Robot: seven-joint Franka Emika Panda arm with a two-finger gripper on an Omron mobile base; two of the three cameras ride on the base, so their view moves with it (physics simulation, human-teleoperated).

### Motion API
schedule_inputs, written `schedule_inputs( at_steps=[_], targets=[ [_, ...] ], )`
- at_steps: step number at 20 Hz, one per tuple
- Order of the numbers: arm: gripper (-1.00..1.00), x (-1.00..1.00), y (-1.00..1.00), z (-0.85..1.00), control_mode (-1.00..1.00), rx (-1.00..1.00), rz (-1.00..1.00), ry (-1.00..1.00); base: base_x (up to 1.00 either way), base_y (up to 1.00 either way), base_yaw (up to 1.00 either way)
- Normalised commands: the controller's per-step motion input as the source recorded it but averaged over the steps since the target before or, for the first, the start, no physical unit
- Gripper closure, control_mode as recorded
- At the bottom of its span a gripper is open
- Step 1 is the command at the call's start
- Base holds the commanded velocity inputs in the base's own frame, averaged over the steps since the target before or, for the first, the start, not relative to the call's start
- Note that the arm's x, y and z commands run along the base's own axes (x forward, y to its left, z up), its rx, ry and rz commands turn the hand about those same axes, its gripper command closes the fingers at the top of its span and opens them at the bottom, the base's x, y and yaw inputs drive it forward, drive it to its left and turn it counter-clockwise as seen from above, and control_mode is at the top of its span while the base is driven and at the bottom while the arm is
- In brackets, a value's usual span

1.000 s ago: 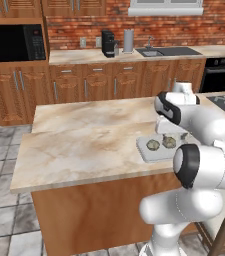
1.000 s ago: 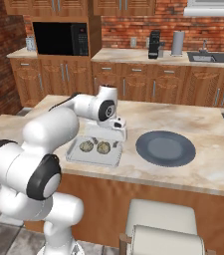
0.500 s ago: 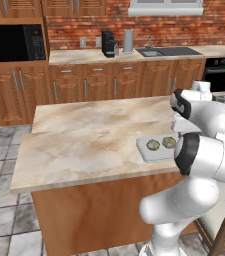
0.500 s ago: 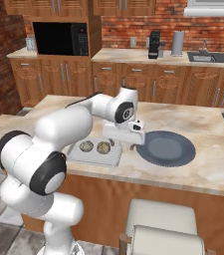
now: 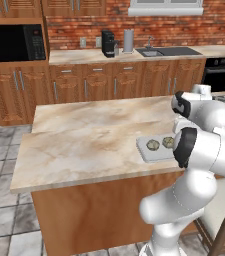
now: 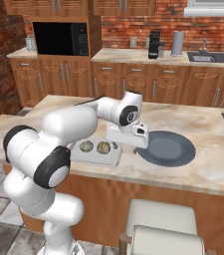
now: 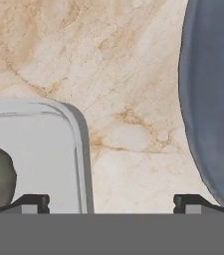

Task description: Place two dumplings into each of the tupperware containers and then place the containers in the fridge.

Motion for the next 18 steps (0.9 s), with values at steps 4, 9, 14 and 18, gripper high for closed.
schedule_inputs(
  at_steps=[4,9,14,18],
  targets=[
    [-1.00,0.00,0.01,-0.21,-1.00,0.00,0.00,0.03,0.00,0.00,0.00],
    [-1.00,0.00,0.00,-0.21,-1.00,0.00,0.00,0.03,0.00,0.00,0.00],
    [-1.00,0.00,0.00,-0.19,-1.00,0.00,0.00,0.01,0.00,0.00,0.00],
    [-1.00,0.00,0.00,-0.17,-1.00,0.00,0.00,0.02,0.00,0.00,0.00]
  ],
)
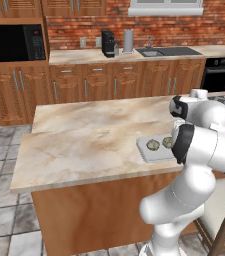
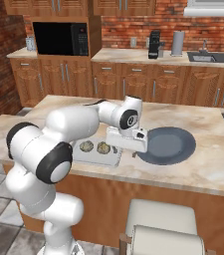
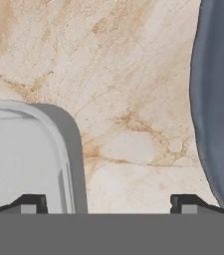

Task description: Place two dumplings into each of the tupperware containers and then place the containers in the fridge.

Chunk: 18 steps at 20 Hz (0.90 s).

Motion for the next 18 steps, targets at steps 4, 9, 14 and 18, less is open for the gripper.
schedule_inputs(
  at_steps=[4,9,14,18],
  targets=[
    [1.00,0.00,0.02,-0.16,-1.00,0.00,0.00,0.03,0.00,0.00,0.00],
    [1.00,0.00,0.08,-0.06,-1.00,0.00,0.00,0.06,0.00,0.00,0.00],
    [1.00,0.00,0.11,0.00,-1.00,0.00,0.00,0.07,0.00,0.00,0.00],
    [1.00,0.00,0.06,0.03,-1.00,0.00,-0.01,0.08,0.00,0.00,0.00]
  ],
)
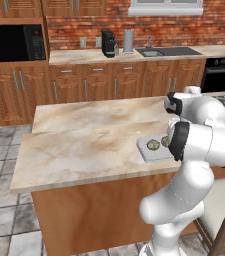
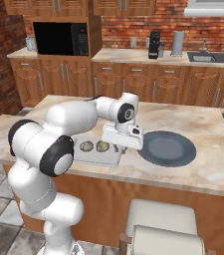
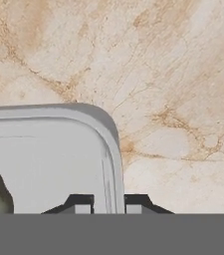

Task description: Place two dumplings into each of the tupperware containers and then place the containers in the fridge.

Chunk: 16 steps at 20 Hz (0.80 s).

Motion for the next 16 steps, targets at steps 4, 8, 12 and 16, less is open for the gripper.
schedule_inputs(
  at_steps=[4,8,12,16],
  targets=[
    [1.00,-0.03,0.04,0.29,-1.00,0.00,-0.09,0.10,0.00,0.00,0.00],
    [1.00,-0.12,0.04,0.48,-1.00,0.00,-0.11,0.06,0.00,0.00,0.00],
    [1.00,-0.24,0.08,0.55,-1.00,0.00,-0.10,0.00,0.00,0.00,0.00],
    [1.00,-0.38,0.21,0.50,-1.00,0.00,-0.23,0.00,0.00,0.00,0.00]
  ],
)
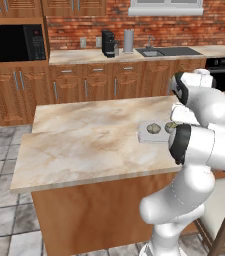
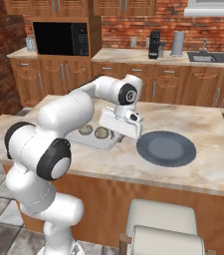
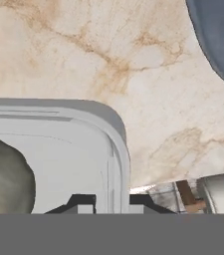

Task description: Place two dumplings into each of the tupperware containers and then place the containers in the fridge.

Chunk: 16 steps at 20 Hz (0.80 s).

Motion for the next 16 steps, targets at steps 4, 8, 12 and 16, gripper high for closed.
schedule_inputs(
  at_steps=[4,8,12,16],
  targets=[
    [1.00,-0.56,0.67,0.40,-1.00,-0.01,-0.43,0.00,0.00,0.00,0.00],
    [1.00,-0.62,0.78,0.40,-1.00,-0.04,-0.53,0.00,0.00,0.00,0.00],
    [1.00,-0.66,0.75,0.29,-1.00,-0.08,-0.53,0.00,0.00,0.00,0.00],
    [1.00,-0.47,0.79,0.24,-1.00,-0.13,-0.52,0.01,0.00,0.00,0.00]
  ],
)
